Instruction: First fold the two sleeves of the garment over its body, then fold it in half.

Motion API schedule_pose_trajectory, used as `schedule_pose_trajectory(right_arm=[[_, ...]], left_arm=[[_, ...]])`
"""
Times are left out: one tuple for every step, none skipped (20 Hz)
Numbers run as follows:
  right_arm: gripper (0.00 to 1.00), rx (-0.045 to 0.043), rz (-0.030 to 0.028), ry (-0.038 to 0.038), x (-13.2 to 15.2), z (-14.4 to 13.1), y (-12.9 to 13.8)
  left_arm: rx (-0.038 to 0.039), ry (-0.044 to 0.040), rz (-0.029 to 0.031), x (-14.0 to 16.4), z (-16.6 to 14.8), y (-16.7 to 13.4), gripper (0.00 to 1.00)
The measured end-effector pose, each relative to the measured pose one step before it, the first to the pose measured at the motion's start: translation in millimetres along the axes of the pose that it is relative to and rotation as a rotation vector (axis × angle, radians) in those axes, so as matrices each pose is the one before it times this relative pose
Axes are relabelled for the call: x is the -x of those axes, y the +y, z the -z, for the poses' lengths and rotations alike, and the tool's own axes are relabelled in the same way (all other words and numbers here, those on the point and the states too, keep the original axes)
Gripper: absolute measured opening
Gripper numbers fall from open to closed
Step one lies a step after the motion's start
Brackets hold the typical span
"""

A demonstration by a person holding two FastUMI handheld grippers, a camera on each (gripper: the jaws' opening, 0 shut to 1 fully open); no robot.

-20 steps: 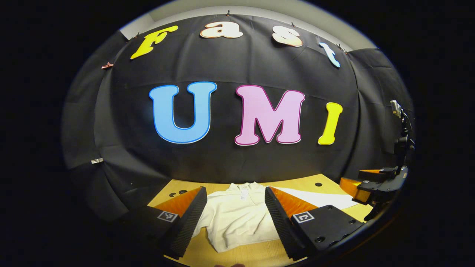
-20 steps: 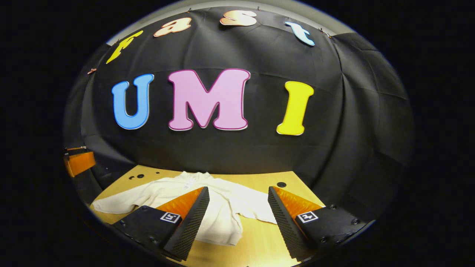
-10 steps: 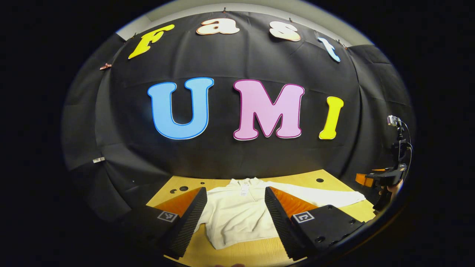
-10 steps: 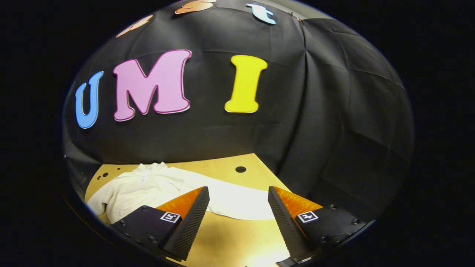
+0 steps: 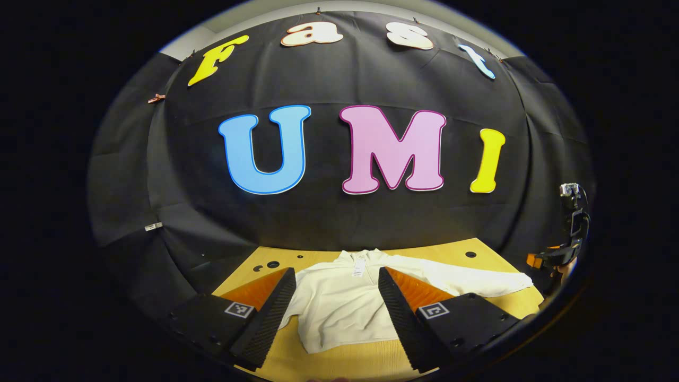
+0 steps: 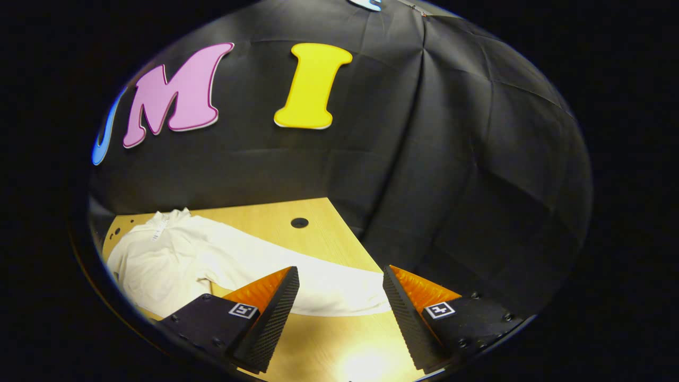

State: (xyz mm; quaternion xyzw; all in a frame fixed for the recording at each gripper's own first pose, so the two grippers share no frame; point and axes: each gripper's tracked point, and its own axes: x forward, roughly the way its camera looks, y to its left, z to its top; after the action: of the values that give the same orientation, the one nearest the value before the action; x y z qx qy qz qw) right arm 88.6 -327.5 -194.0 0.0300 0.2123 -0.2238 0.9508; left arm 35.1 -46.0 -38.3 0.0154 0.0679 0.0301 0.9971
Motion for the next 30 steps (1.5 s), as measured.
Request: schedule_pose_trajectory(right_arm=[[0.98, -0.00291, 0.00351, 0.02640, -9.90, 8.78, -7.22], [0.98, -0.00620, 0.00304, 0.02483, -9.90, 7.71, -6.49], [0.98, -0.00689, 0.00338, 0.02455, -10.63, 7.24, -7.03], [0.98, -0.00926, 0.00645, 0.02629, -12.00, 8.40, -7.54], [0.98, -0.00708, 0.00774, 0.02567, -10.24, 5.42, -7.56], [0.98, -0.00971, 0.01125, 0.03022, -11.90, 9.23, -6.57], [0.98, -0.00780, 0.00774, 0.02468, -11.13, 8.04, -7.07], [0.98, -0.01200, 0.00730, 0.02367, -8.86, 6.65, -9.35], [0.98, -0.01235, 0.00507, 0.02315, -9.45, 6.21, -5.85], [0.98, -0.00768, 0.00963, 0.03161, -8.19, 8.85, -7.06], [0.98, 0.00221, 0.00671, 0.02688, -8.16, 8.00, -5.64], [0.98, -0.00680, -0.00084, 0.02207, -7.66, 6.29, -1.21], [0.98, -0.01751, -0.00453, 0.02305, -4.74, 5.10, -0.70], [0.98, -0.01472, -0.00288, 0.01933, -4.85, 5.69, -1.94], [0.98, -0.01227, 0.00443, 0.01694, -2.64, 4.15, -1.84], [0.98, -0.00955, 0.00071, 0.01089, -3.46, 3.91, -0.25], [0.98, -0.00747, 0.00225, 0.01635, -6.07, 5.04, -1.78], [0.98, -0.01589, 0.00399, 0.01917, -5.46, 6.58, -1.65], [0.98, -0.02194, -0.00370, 0.03431, -3.42, 8.10, 1.37], [0.98, -0.03147, -0.00133, -0.02597, -4.25, -5.01, 0.97], [1.00, -0.00876, -0.00231, 0.00945, -0.49, 2.03, 1.91], [0.99, -0.00370, -0.00535, -0.00637, 4.60, -2.37, -0.33], [0.99, 0.00398, -0.00890, 0.00031, -2.70, -0.24, 1.20], [0.98, 0.00820, -0.00230, -0.00642, 1.26, -0.16, 0.10], [0.99, 0.00308, -0.01340, 0.00463, 0.25, 0.92, 2.40], [0.88, 0.01992, 0.00038, -0.00802, -2.36, -1.78, 3.60], [0.86, 0.01035, -0.02240, 0.00117, -0.80, 0.25, 7.00], [0.71, 0.01590, -0.00713, -0.00715, -1.47, 0.39, 7.12], [0.57, 0.01416, -0.01124, 0.00318, -1.64, 1.50, 7.38], [0.42, 0.02084, 0.01197, -0.00952, 1.33, -0.35, 1.60]], left_arm=[[-0.00221, 0.00810, -0.00362, -0.67, 4.77, -3.12, 0.96], [-0.00498, 0.01171, -0.00311, 0.44, 2.52, -3.37, 0.96], [-0.00273, 0.01056, -0.00824, 0.46, 3.45, -2.27, 0.96], [0.00397, 0.00791, -0.00470, -0.16, 1.67, -2.72, 0.96], [0.00617, 0.00623, -0.00259, 0.39, 2.42, -3.47, 0.96], [0.00360, 0.00589, -0.00643, 0.11, 0.53, -1.39, 0.96], [-0.00161, 0.00598, -0.00853, -0.18, 0.69, -0.46, 0.96], [-0.00479, 0.00407, -0.01098, -1.12, 1.50, 1.19, 0.96], [-0.00534, 0.00309, -0.01206, -0.27, 1.56, 0.84, 0.96], [-0.00340, 0.00348, -0.01129, -0.48, -0.11, 1.44, 0.96], [-0.00199, 0.00221, -0.01404, -0.11, -0.21, 2.69, 0.96], [-0.00127, 0.00767, -0.01868, 0.92, 0.89, 2.34, 0.96], [0.00173, 0.00458, -0.01788, 1.87, 0.89, 1.91, 0.96], [0.00544, -0.00059, -0.00832, 2.04, 1.52, 0.15, 0.96], [0.00504, 0.00061, -0.00120, 3.01, 0.35, -0.57, 0.96], [-0.00039, 0.00385, 0.00157, 1.23, 0.86, -1.27, 0.96], [-0.00248, 0.00621, 0.00196, 0.34, 2.45, -0.55, 0.96], [-0.00042, 0.00642, 0.00051, -0.68, 2.26, -0.28, 0.96], [0.00466, 0.00978, 0.00408, -0.97, 3.03, -1.41, 0.96], [0.00783, 0.01160, 0.00381, 0.89, 3.01, -1.12, 0.96], [0.00668, 0.01222, 0.00203, 1.54, 4.72, -2.34, 0.96], [0.00579, 0.01169, 0.00232, 0.81, 4.26, -2.15, 0.96], [0.00321, 0.00828, 0.00311, 1.13, 3.13, -1.74, 0.96], [-0.00079, 0.00431, 0.00116, -0.87, 1.13, 0.96, 0.96], [-0.00413, 0.00156, -0.00102, -0.28, -0.86, 0.21, 0.96], [-0.00355, 0.00226, 0.00004, 0.42, 1.96, -0.66, 0.96], [-0.00353, 0.00498, 0.00231, 0.41, 0.74, -1.47, 0.96], [-0.00603, 0.00054, -0.00087, 2.37, 1.92, -0.46, 0.96], [-0.00388, -0.00485, -0.00418, 2.16, -1.10, -0.05, 0.96], [-0.00157, -0.00542, 0.00201, 1.45, 0.49, -1.68, 0.96]])
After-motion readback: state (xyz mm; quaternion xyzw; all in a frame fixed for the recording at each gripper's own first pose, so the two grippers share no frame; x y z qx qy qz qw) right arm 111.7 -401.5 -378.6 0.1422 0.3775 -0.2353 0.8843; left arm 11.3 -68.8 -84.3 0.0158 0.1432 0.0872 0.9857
